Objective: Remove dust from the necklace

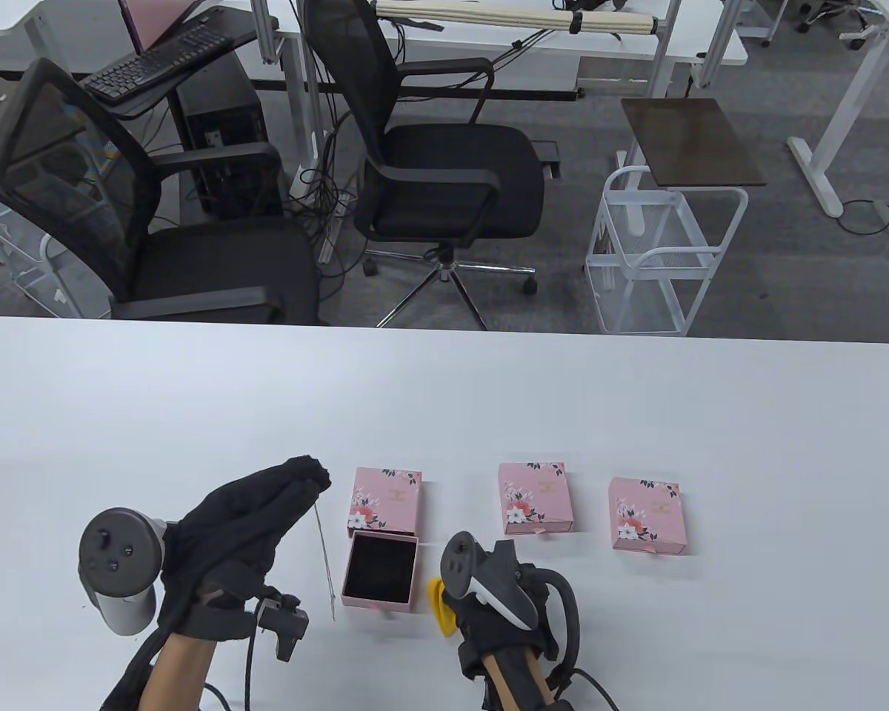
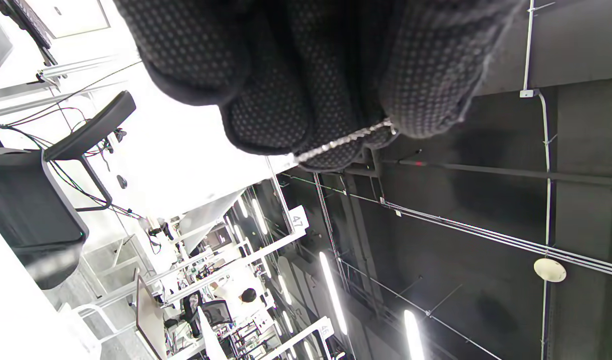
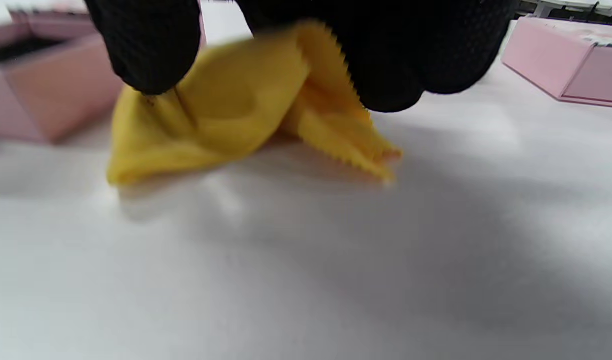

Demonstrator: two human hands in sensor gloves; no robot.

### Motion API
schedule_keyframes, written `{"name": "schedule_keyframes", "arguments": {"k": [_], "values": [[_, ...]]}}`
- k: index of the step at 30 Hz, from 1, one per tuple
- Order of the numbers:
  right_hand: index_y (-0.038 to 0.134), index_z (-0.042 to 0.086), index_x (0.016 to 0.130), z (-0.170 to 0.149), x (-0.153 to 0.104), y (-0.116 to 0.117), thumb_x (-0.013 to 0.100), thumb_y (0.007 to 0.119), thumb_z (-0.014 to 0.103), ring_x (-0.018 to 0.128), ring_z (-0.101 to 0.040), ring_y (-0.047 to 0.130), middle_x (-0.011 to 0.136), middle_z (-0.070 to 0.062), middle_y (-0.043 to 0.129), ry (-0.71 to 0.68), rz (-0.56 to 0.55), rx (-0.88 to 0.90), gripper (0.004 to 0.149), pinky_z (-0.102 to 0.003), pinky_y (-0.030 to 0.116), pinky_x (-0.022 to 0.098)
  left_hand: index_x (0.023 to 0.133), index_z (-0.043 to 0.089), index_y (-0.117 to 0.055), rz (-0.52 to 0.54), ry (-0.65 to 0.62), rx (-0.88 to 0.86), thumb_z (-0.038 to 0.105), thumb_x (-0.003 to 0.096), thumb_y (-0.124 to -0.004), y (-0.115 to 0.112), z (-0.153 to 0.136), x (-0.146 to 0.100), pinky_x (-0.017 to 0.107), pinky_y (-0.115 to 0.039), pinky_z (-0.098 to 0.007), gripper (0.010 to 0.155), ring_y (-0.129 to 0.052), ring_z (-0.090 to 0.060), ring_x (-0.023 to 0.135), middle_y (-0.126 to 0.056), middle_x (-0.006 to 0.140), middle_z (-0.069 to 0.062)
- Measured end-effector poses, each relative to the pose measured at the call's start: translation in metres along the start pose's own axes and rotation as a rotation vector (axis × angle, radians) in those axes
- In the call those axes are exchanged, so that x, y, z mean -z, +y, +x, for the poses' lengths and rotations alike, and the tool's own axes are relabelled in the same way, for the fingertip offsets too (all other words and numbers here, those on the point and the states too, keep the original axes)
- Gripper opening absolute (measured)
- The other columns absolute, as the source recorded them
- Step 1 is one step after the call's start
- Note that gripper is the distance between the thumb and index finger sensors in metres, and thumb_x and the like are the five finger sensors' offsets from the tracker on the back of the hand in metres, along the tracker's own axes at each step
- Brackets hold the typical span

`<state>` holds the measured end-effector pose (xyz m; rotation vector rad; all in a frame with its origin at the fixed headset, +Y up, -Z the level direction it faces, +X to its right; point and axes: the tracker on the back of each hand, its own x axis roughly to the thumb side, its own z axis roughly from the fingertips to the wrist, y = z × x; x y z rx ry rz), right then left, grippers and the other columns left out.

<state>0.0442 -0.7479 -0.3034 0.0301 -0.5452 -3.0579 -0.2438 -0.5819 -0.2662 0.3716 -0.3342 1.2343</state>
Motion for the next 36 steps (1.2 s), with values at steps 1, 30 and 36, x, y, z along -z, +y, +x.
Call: {"name": "schedule_keyframes", "arguments": {"k": [1,30,36], "values": [[0.062,0.003,0.11,0.003,0.004,0.005,0.062,0.077,0.045,0.082,-0.054,0.077,0.104,-0.033,0.068,0.022,-0.025,-0.036,0.065,-0.058,0.071,0.06,0.084,0.034,-0.094,-0.002,-0.001,-0.001,0.047,0.0533,-0.092,0.0,0.0,0.0,0.049,-0.087,-0.041,0.034,-0.1,-0.02,0.069,-0.106,0.08,0.004],[0.054,0.01,0.113,0.044,-0.039,-0.114,0.067,0.059,0.032,0.089,-0.053,0.07,0.109,-0.026,0.064,-0.871,-0.155,1.455,0.051,-0.061,0.063,0.066,0.085,0.033,-0.093,-0.011,0.11,-0.078,0.048,0.0538,-0.09,-0.006,-0.022,0.006,0.066,-0.073,-0.054,0.034,-0.078,-0.037,0.096,-0.083,0.107,-0.008],[0.053,0.01,0.114,0.047,-0.032,-0.109,0.067,0.06,0.033,0.09,-0.054,0.069,0.111,-0.026,0.063,-0.926,-0.085,1.447,0.053,-0.062,0.062,0.067,0.085,0.033,-0.093,-0.042,0.137,-0.106,0.048,0.0534,-0.091,-0.012,-0.028,0.007,0.067,-0.072,-0.054,0.035,-0.078,-0.037,0.096,-0.083,0.107,-0.007]]}}
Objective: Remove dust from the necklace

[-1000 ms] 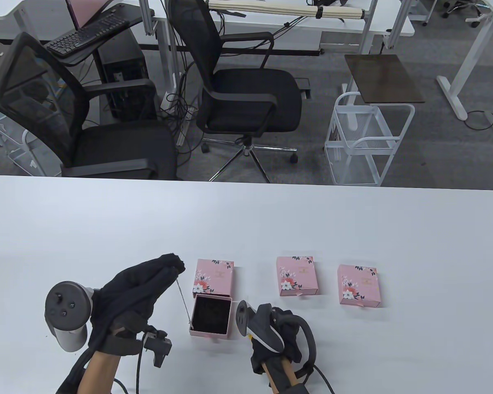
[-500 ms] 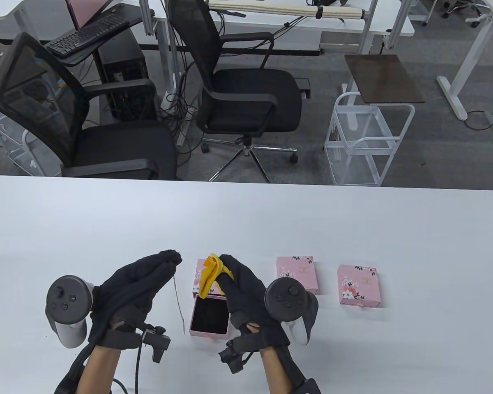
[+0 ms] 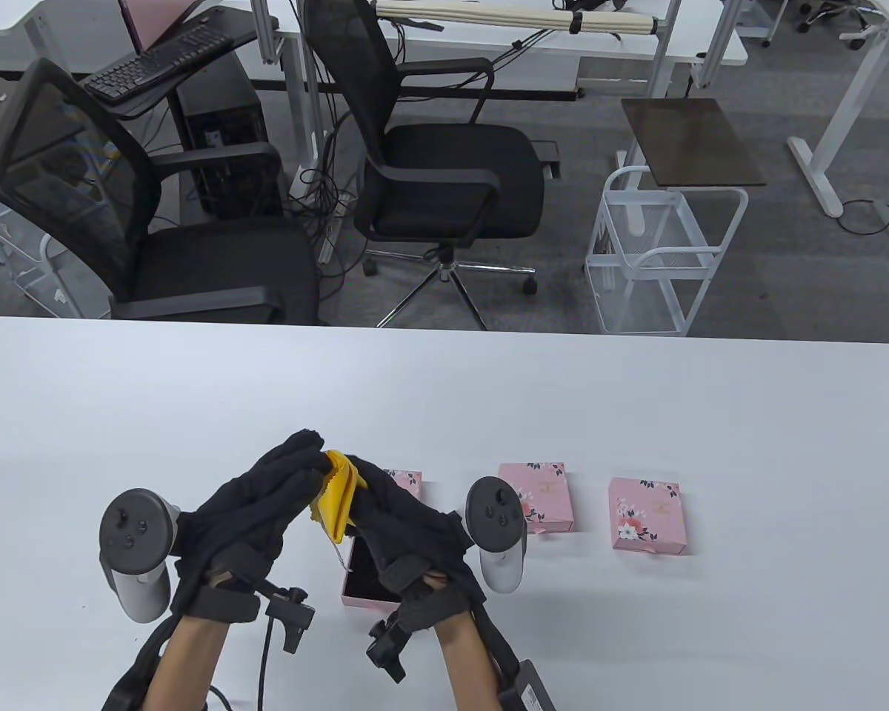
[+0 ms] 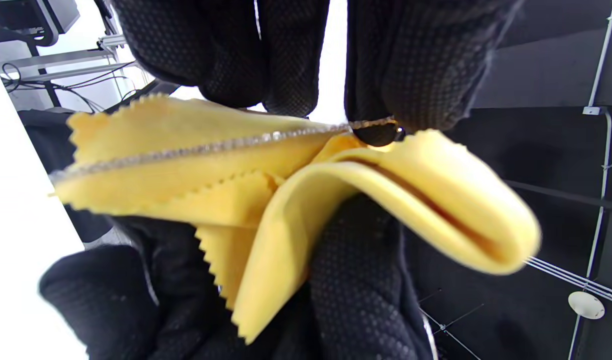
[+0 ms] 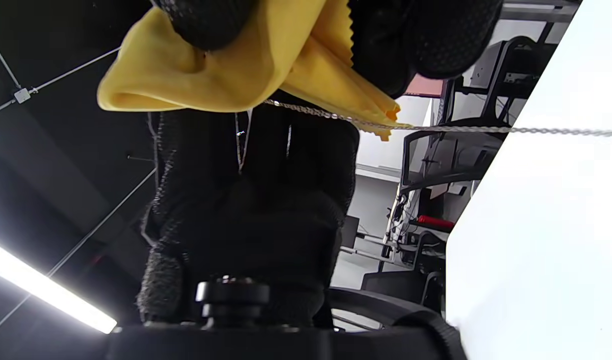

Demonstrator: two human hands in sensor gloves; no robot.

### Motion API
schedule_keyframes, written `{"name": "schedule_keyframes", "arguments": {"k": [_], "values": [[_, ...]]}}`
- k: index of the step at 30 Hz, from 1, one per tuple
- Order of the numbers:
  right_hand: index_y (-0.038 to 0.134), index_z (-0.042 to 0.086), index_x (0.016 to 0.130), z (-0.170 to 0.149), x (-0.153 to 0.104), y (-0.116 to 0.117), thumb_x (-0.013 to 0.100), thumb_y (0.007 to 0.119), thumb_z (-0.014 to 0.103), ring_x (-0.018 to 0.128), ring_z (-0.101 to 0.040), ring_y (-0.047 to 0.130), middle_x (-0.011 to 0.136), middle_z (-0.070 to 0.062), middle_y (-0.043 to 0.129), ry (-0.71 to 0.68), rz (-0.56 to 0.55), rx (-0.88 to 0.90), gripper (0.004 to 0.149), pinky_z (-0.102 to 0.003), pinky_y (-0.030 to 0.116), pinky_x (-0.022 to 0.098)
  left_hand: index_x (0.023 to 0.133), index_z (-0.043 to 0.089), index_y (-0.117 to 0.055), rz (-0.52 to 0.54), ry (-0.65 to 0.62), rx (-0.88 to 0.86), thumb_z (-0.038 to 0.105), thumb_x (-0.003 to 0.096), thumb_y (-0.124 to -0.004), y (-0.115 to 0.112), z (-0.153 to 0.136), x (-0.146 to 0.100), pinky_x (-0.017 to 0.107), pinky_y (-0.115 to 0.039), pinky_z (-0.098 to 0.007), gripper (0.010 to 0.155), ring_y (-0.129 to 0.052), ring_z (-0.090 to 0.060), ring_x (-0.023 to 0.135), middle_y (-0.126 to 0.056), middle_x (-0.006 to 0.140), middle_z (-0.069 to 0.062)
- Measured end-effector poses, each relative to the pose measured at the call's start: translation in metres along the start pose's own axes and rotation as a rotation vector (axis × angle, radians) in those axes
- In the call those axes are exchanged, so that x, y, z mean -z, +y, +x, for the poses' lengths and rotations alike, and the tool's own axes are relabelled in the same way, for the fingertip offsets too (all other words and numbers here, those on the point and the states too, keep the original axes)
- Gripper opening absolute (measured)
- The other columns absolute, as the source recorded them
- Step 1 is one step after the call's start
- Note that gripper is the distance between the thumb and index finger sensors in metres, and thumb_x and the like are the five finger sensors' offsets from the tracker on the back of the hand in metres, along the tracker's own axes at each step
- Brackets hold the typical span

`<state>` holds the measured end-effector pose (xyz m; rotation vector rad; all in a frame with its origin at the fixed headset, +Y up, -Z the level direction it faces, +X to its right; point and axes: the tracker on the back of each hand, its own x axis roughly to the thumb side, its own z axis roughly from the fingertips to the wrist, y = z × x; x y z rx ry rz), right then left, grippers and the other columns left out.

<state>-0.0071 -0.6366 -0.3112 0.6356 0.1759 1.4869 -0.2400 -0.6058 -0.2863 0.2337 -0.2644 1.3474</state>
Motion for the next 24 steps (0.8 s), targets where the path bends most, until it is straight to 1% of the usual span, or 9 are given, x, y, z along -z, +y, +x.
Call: {"name": "schedule_keyframes", "arguments": {"k": [5,10,12,14,16,19,21,24], "values": [[0.055,0.009,0.113,0.002,0.0,0.0,0.065,0.069,0.032,0.089,-0.052,0.072,0.11,-0.025,0.066,-0.014,0.0,-0.031,0.055,-0.061,0.063,0.066,0.085,0.033,-0.093,-0.029,0.018,-0.02,0.048,0.0532,-0.091,-0.008,-0.003,0.0,0.067,-0.072,-0.055,0.035,-0.077,-0.037,0.096,-0.084,0.107,-0.007],[0.056,0.007,0.112,0.007,-0.004,0.002,0.062,0.079,0.029,0.087,-0.051,0.074,0.108,-0.025,0.068,-0.023,-0.041,-0.07,0.06,-0.06,0.066,0.065,0.085,0.032,-0.093,-0.039,0.013,-0.003,0.048,0.0535,-0.09,-0.012,-0.001,-0.001,0.068,-0.07,-0.055,0.035,-0.074,-0.039,0.098,-0.081,0.108,-0.007],[0.056,0.006,0.112,0.009,-0.005,0.002,0.061,0.08,0.028,0.087,-0.05,0.075,0.107,-0.026,0.069,-0.022,-0.04,-0.081,0.06,-0.06,0.066,0.064,0.085,0.033,-0.092,-0.044,0.014,0.003,0.048,0.0539,-0.09,-0.013,0.0,-0.002,0.068,-0.069,-0.056,0.035,-0.071,-0.041,0.099,-0.079,0.11,-0.008],[0.061,0.005,0.109,0.01,-0.005,0.001,0.061,0.081,0.028,0.08,-0.046,0.081,0.099,-0.023,0.077,-0.006,-0.062,-0.076,0.057,-0.057,0.069,0.062,0.085,0.033,-0.092,-0.057,0.021,-0.002,0.048,0.0542,-0.09,-0.013,-0.001,-0.002,0.069,-0.067,-0.057,0.035,-0.068,-0.042,0.1,-0.076,0.112,-0.009],[0.063,0.006,0.107,0.009,-0.007,0.0,0.062,0.078,0.026,0.076,-0.045,0.082,0.095,-0.022,0.08,0.05,-0.059,-0.033,0.052,-0.057,0.069,0.061,0.086,0.034,-0.092,-0.102,0.026,0.002,0.048,0.0546,-0.089,-0.014,-0.002,0.0,0.069,-0.066,-0.058,0.034,-0.067,-0.043,0.1,-0.075,0.113,-0.009],[0.066,0.008,0.106,0.005,-0.007,-0.003,0.063,0.076,0.025,0.077,-0.047,0.081,0.095,-0.023,0.079,0.058,-0.053,0.037,0.047,-0.058,0.068,0.062,0.087,0.037,-0.09,-0.152,0.036,-0.017,0.048,0.0553,-0.089,-0.016,-0.003,0.001,0.069,-0.065,-0.059,0.033,-0.065,-0.044,0.101,-0.073,0.114,-0.01],[0.067,0.008,0.106,0.005,-0.007,-0.003,0.064,0.075,0.025,0.08,-0.049,0.079,0.098,-0.025,0.077,0.058,-0.037,0.049,0.046,-0.059,0.067,0.062,0.086,0.037,-0.09,-0.144,0.028,-0.017,0.048,0.055,-0.089,-0.017,-0.002,0.001,0.07,-0.065,-0.059,0.033,-0.065,-0.044,0.101,-0.072,0.115,-0.01],[0.066,0.005,0.106,0.006,-0.006,-0.002,0.065,0.073,0.024,0.08,-0.05,0.08,0.1,-0.027,0.077,0.061,0.004,0.061,0.045,-0.056,0.07,0.06,0.086,0.037,-0.091,-0.129,0.004,0.035,0.048,0.0547,-0.089,-0.015,0.001,0.001,0.07,-0.064,-0.059,0.033,-0.064,-0.045,0.102,-0.07,0.116,-0.009]]}}
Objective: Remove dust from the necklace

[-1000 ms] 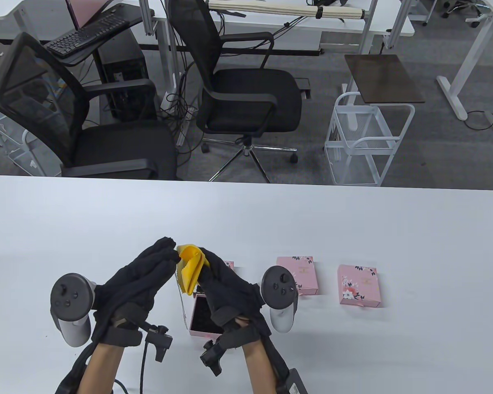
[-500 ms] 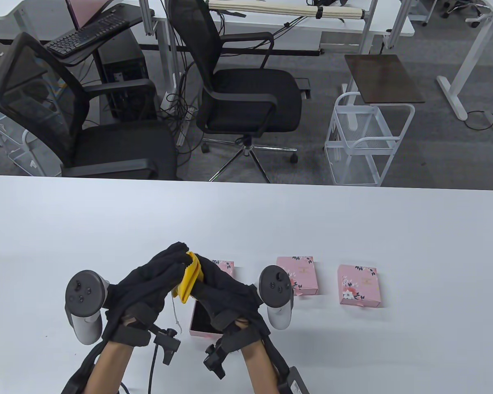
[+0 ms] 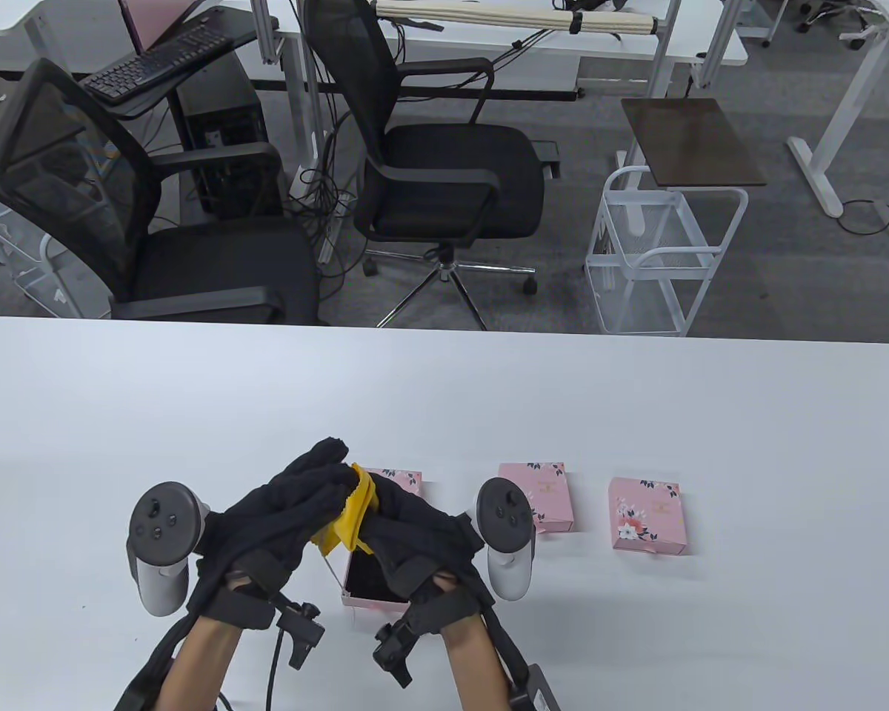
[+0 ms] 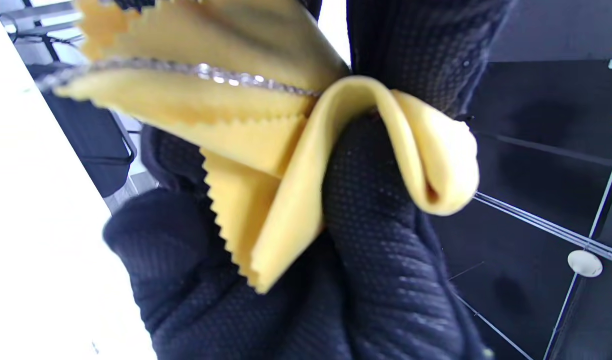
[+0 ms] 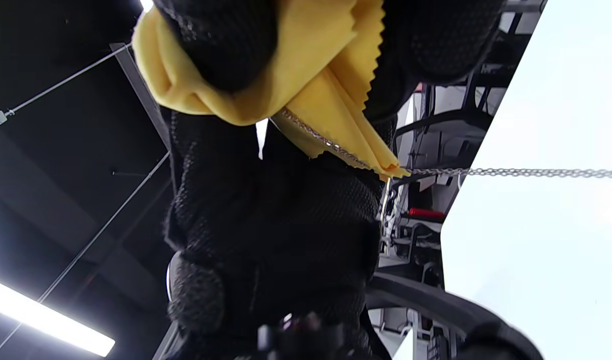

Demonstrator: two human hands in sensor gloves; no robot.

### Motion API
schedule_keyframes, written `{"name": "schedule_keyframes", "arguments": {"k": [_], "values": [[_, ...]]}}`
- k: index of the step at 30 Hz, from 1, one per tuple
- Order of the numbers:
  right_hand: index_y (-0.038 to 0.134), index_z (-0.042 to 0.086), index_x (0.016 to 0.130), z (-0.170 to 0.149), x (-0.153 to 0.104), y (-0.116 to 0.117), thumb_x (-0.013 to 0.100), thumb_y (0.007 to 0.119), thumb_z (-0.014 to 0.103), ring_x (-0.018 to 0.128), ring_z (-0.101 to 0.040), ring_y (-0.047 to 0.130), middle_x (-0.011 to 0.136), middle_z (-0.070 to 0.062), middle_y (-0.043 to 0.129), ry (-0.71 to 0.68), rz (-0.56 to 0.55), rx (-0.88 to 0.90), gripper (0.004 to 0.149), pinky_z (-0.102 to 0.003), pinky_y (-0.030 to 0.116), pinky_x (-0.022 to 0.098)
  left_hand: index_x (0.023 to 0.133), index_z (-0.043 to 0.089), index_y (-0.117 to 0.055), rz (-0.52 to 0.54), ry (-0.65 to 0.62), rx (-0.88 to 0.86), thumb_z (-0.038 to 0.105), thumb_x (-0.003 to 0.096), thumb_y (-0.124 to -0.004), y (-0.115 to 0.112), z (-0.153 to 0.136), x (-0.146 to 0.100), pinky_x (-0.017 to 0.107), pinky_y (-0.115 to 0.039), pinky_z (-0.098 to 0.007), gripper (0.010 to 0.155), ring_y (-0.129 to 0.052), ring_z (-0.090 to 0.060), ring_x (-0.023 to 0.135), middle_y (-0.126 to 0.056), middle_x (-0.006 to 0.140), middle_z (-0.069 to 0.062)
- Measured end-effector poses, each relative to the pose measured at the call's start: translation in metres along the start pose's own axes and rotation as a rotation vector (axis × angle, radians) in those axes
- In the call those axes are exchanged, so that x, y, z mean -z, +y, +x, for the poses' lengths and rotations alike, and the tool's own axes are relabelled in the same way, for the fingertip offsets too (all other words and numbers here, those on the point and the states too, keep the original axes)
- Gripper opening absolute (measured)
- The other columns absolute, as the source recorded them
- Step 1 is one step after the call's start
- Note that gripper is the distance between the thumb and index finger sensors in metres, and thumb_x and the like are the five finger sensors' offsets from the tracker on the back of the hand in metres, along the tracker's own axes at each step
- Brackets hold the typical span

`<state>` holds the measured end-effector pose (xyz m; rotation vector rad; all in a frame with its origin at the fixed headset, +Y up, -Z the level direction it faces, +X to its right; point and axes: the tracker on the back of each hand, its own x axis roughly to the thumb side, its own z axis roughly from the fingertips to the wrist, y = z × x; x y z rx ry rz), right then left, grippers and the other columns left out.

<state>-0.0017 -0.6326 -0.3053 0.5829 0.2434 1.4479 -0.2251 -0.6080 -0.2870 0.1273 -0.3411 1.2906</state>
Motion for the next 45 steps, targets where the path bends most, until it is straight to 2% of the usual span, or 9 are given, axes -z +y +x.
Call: {"name": "schedule_keyframes", "arguments": {"k": [3,7,13,22,31,37,41,45], "values": [[0.065,0.003,0.106,0.0,0.001,0.001,0.065,0.071,0.022,0.081,-0.051,0.079,0.101,-0.028,0.076,-0.006,0.047,0.018,0.045,-0.056,0.069,0.06,0.086,0.037,-0.091,-0.022,-0.011,0.0,0.047,0.0544,-0.089,0.001,0.003,0.0,0.07,-0.063,-0.06,0.034,-0.062,-0.045,0.103,-0.069,0.117,-0.009],[0.069,0.004,0.103,0.002,0.001,0.0,0.065,0.072,0.022,0.078,-0.048,0.082,0.097,-0.026,0.08,-0.024,0.045,-0.003,0.043,-0.055,0.071,0.059,0.086,0.037,-0.091,-0.04,-0.008,-0.005,0.047,0.0543,-0.09,-0.001,0.004,0.0,0.07,-0.063,-0.06,0.033,-0.062,-0.045,0.102,-0.069,0.117,-0.01],[0.07,0.004,0.101,0.008,0.0,0.0,0.064,0.072,0.023,0.072,-0.045,0.086,0.091,-0.024,0.084,-0.039,0.037,-0.06,0.041,-0.055,0.073,0.058,0.084,0.035,-0.093,0.061,-0.065,0.098,0.046,0.053,-0.091,-0.001,0.016,-0.006,0.069,-0.066,-0.058,0.033,-0.067,-0.042,0.1,-0.075,0.113,-0.009],[0.072,0.004,0.098,0.014,-0.002,0.001,0.064,0.076,0.029,0.068,-0.042,0.088,0.086,-0.021,0.087,-0.052,0.063,-0.086,0.042,-0.054,0.074,0.057,0.084,0.034,-0.093,0.043,-0.062,-0.005,0.046,0.0534,-0.09,0.002,0.015,-0.007,0.068,-0.068,-0.056,0.034,-0.072,-0.04,0.098,-0.08,0.11,-0.008],[0.07,0.004,0.101,0.018,-0.004,0.0,0.064,0.074,0.022,0.067,-0.042,0.089,0.087,-0.023,0.087,-0.07,0.005,-0.183,0.041,-0.052,0.076,0.055,0.085,0.034,-0.093,0.052,-0.046,-0.008,0.046,0.0533,-0.09,0.003,0.013,-0.005,0.067,-0.069,-0.056,0.034,-0.075,-0.039,0.097,-0.082,0.108,-0.008],[0.068,0.003,0.103,0.017,-0.004,0.002,0.063,0.078,0.021,0.072,-0.045,0.087,0.092,-0.025,0.085,-0.056,0.012,-0.159,0.045,-0.053,0.074,0.056,0.084,0.034,-0.093,0.049,-0.033,-0.034,0.046,0.0529,-0.09,0.003,0.009,-0.004,0.067,-0.07,-0.055,0.034,-0.076,-0.038,0.095,-0.085,0.106,-0.007],[0.065,0.003,0.107,0.015,-0.003,0.002,0.061,0.081,0.025,0.077,-0.047,0.083,0.097,-0.027,0.081,-0.031,0.052,-0.169,0.054,-0.054,0.072,0.058,0.085,0.034,-0.093,0.006,-0.025,-0.041,0.046,0.0529,-0.09,-0.001,0.009,-0.002,0.068,-0.069,-0.056,0.034,-0.074,-0.039,0.097,-0.083,0.108,-0.007],[0.066,0.005,0.107,0.016,-0.003,0.001,0.059,0.083,0.028,0.079,-0.049,0.081,0.1,-0.027,0.078,-0.025,0.069,-0.165,0.056,-0.056,0.07,0.059,0.086,0.034,-0.092,-0.057,-0.03,-0.063,0.047,0.0533,-0.09,-0.003,0.009,-0.001,0.068,-0.067,-0.057,0.035,-0.069,-0.041,0.099,-0.078,0.111,-0.009]]}}
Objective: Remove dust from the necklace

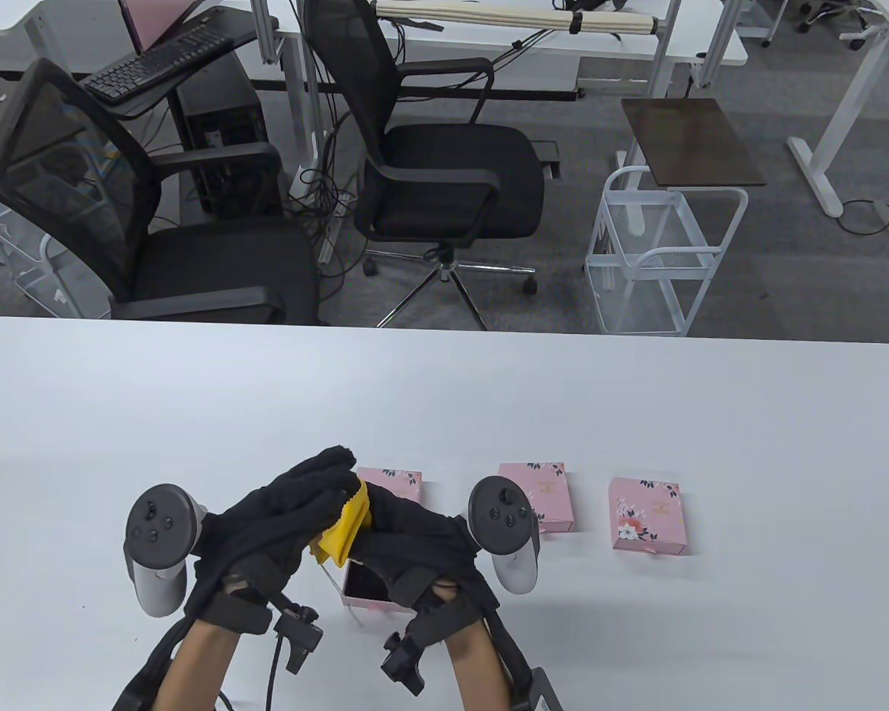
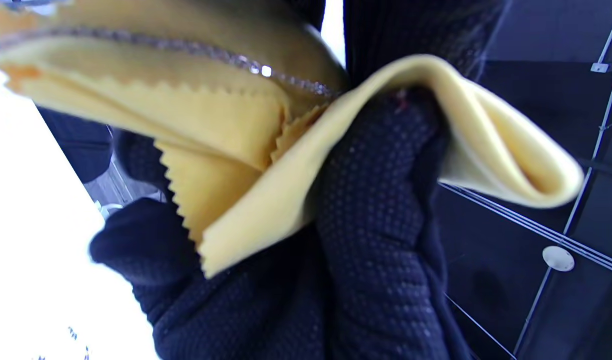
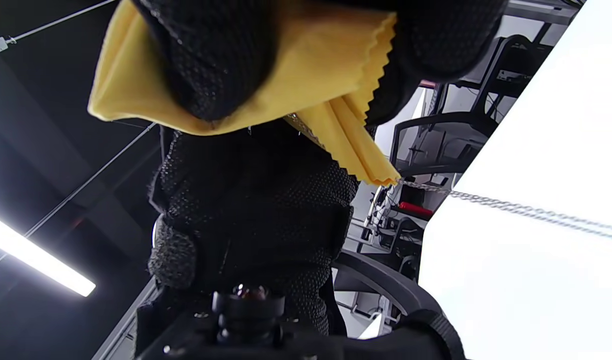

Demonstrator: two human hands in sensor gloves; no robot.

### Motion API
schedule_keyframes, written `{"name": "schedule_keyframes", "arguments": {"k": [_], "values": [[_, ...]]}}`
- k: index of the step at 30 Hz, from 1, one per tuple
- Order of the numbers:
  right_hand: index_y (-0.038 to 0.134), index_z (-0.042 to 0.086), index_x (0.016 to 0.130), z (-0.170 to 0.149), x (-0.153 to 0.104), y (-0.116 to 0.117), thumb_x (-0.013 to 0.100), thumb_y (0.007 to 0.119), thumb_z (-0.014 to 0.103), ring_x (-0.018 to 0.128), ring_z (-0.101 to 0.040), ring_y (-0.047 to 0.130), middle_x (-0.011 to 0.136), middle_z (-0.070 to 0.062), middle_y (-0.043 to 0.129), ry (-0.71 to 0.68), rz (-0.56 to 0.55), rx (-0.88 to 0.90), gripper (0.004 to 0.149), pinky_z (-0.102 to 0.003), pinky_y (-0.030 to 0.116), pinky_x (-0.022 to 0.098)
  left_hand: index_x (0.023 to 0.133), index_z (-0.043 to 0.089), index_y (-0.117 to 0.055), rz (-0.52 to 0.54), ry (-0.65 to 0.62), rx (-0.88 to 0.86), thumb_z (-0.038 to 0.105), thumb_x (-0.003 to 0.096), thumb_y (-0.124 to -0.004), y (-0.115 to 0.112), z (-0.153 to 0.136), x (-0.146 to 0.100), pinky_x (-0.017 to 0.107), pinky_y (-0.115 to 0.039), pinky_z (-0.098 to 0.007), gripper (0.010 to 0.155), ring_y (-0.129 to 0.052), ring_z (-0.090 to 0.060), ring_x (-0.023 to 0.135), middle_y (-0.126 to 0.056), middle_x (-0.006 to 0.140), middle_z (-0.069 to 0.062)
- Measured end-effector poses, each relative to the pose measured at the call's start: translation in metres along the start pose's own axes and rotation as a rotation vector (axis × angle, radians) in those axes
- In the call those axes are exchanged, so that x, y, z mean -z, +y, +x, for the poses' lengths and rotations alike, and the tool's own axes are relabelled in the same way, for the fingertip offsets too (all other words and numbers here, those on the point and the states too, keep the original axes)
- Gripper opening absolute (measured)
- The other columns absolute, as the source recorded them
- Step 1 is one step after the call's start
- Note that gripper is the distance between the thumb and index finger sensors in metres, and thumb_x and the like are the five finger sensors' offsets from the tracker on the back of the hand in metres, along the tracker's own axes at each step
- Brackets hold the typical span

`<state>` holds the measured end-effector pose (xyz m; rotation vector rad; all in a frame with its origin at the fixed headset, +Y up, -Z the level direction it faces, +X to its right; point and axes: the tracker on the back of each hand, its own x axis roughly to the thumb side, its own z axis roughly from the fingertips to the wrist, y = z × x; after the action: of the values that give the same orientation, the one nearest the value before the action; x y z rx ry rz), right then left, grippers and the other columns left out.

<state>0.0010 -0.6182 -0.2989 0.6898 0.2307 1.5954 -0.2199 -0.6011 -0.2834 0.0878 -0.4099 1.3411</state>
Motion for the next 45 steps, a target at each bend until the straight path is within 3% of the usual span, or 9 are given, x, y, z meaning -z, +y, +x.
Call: {"name": "schedule_keyframes", "arguments": {"k": [7,14,19,26,30,37,43,45], "values": [[0.073,0.008,0.101,-0.003,0.002,0.005,0.062,0.081,0.025,0.081,-0.05,0.08,0.1,-0.025,0.08,-0.007,0.006,0.071,0.044,-0.057,0.069,0.06,0.087,0.034,-0.091,-0.084,0.003,-0.067,0.047,0.0543,-0.089,0.002,-0.001,0.003,0.07,-0.064,-0.058,0.035,-0.064,-0.042,0.102,-0.074,0.114,-0.01],[0.075,0.007,0.098,0.001,0.001,0.004,0.063,0.08,0.026,0.076,-0.047,0.084,0.094,-0.023,0.084,-0.011,-0.038,0.003,0.04,-0.055,0.072,0.058,0.085,0.032,-0.093,0.011,-0.023,-0.003,0.046,0.0537,-0.09,0.005,0.003,0.0,0.068,-0.068,-0.056,0.034,-0.072,-0.04,0.098,-0.082,0.109,-0.008],[0.079,0.009,0.093,0.008,-0.003,0.003,0.061,0.082,0.035,0.068,-0.043,0.089,0.085,-0.021,0.091,-0.008,-0.146,-0.176,0.041,-0.053,0.075,0.055,0.084,0.031,-0.094,0.063,-0.035,0.039,0.045,0.0532,-0.091,0.008,0.006,-0.002,0.067,-0.071,-0.055,0.034,-0.076,-0.037,0.096,-0.087,0.105,-0.007],[0.077,0.011,0.097,0.011,-0.004,0.005,0.062,0.081,0.025,0.065,-0.041,0.09,0.083,-0.019,0.092,-0.014,-0.173,-0.204,0.038,-0.052,0.076,0.054,0.084,0.031,-0.094,0.084,-0.054,0.076,0.044,0.0528,-0.091,0.008,0.007,-0.003,0.066,-0.073,-0.054,0.034,-0.081,-0.035,0.093,-0.092,0.1,-0.004],[0.08,0.012,0.092,0.01,-0.005,0.005,0.061,0.083,0.035,0.063,-0.04,0.09,0.078,-0.015,0.094,0.014,-0.193,-0.236,0.039,-0.052,0.076,0.054,0.083,0.031,-0.094,0.11,-0.064,0.092,0.044,0.0527,-0.091,0.01,0.007,-0.004,0.065,-0.073,-0.053,0.034,-0.081,-0.035,0.093,-0.092,0.1,-0.004],[0.077,0.015,0.097,0.013,-0.005,0.007,0.062,0.082,0.026,0.067,-0.042,0.088,0.084,-0.018,0.091,0.006,-0.206,-0.295,0.037,-0.053,0.074,0.056,0.083,0.03,-0.095,0.128,-0.068,0.105,0.044,0.0525,-0.091,0.01,0.007,-0.005,0.065,-0.074,-0.053,0.034,-0.081,-0.034,0.093,-0.092,0.099,-0.004],[0.08,0.015,0.092,0.012,-0.005,0.009,0.061,0.083,0.037,0.068,-0.042,0.087,0.083,-0.016,0.091,0.021,-0.222,-0.328,0.038,-0.054,0.073,0.056,0.083,0.03,-0.095,0.145,-0.073,0.1,0.044,0.0524,-0.092,0.013,0.008,-0.007,0.064,-0.075,-0.052,0.034,-0.083,-0.033,0.091,-0.093,0.098,-0.003],[0.08,0.015,0.093,0.014,-0.005,0.01,0.062,0.082,0.033,0.069,-0.043,0.087,0.085,-0.017,0.09,0.012,-0.211,-0.346,0.036,-0.054,0.073,0.057,0.083,0.03,-0.095,0.154,-0.075,0.118,0.044,0.0526,-0.091,0.014,0.008,-0.007,0.064,-0.075,-0.052,0.034,-0.083,-0.033,0.091,-0.093,0.098,-0.003]]}}
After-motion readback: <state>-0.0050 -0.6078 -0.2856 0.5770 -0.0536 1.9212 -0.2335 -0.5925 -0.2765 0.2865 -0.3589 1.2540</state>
